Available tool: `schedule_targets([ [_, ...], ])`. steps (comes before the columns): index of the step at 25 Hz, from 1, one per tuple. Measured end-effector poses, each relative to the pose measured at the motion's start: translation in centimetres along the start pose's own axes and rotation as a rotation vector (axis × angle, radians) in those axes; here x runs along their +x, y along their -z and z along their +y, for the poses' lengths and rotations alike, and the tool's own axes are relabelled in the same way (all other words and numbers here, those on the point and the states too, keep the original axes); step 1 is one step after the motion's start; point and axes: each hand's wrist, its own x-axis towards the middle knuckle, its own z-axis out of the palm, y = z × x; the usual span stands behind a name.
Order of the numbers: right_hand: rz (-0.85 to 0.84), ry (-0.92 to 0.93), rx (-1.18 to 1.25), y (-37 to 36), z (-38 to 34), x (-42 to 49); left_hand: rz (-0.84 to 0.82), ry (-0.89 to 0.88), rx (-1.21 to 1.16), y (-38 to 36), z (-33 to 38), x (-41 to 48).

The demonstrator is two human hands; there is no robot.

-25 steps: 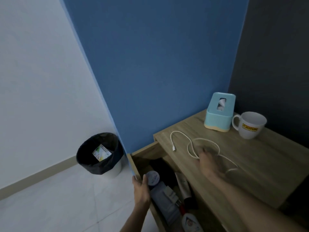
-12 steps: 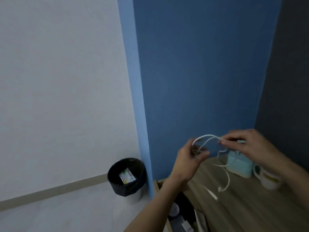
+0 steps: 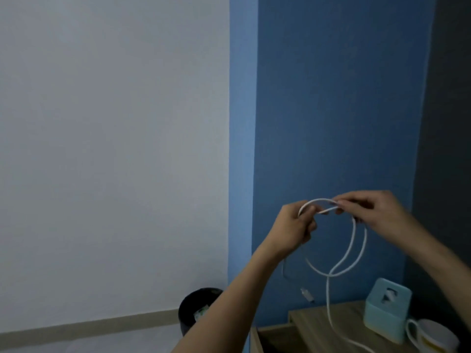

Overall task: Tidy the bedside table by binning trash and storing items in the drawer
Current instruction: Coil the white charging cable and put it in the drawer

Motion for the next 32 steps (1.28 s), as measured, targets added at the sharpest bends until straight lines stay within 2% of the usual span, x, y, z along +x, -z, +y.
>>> schedule_targets([
  [2,0.081,0.059,-0.159,0.5,-1.4,0.6,-0.001,-0.054,0.083,1.1,1.6,-0.7],
  [4,0.127,0.053,-0.086,1.0,-2.9,0.8,0.006,-0.07,0.109,2.6,2.9,-1.3],
  [6,-0.02,0.091,-0.059,-0.2,-5.1,0.1,0.012,-0.078,0.145,3.4,3.9,-1.9],
  [8,-0.161,0.188,-0.174,-2.2,-6.7,-0.6,0.023,-0.097,0.197,3.1,5.0,-2.5],
  [11,-0.136,0.189,-0.209,-2.8,-7.5,-0.1,0.097,-0.03,0.127,3.7,6.8,-3.1],
  [12,-0.137,0.171,-0.215,-2.4,-7.6,0.2,0.067,0.0,0.107,4.5,7.4,-3.2],
  [14,-0.149,0.122,-0.047,-1.6,-7.9,0.5,-0.118,0.09,0.027,6.1,8.6,-3.6],
  [16,-0.105,0.011,0.343,-0.9,-7.7,1.1,-0.311,0.176,-0.086,6.7,9.3,-4.2],
  [17,-0.083,-0.03,0.467,-0.6,-7.5,1.6,-0.349,0.188,-0.114,6.8,9.6,-4.4],
  [18,-0.053,-0.052,0.491,-0.4,-7.5,1.9,-0.365,0.189,-0.126,6.6,9.7,-4.5],
  [21,-0.159,0.108,0.284,-0.6,-8.2,2.5,-0.345,0.168,-0.124,5.8,11.0,-4.2],
  [23,-0.259,0.193,0.293,-0.5,-9.2,2.2,-0.334,0.165,-0.102,5.6,12.0,-4.0],
  [27,-0.228,0.072,0.444,3.6,-9.3,2.6,-0.404,0.123,-0.259,8.8,12.3,-4.9],
  [30,-0.276,0.062,0.226,5.4,-9.1,2.6,-0.298,0.129,-0.229,8.9,11.7,-5.2],
  [32,-0.377,0.07,0.082,4.3,-9.6,2.5,-0.21,0.133,-0.175,7.2,11.7,-4.3],
])
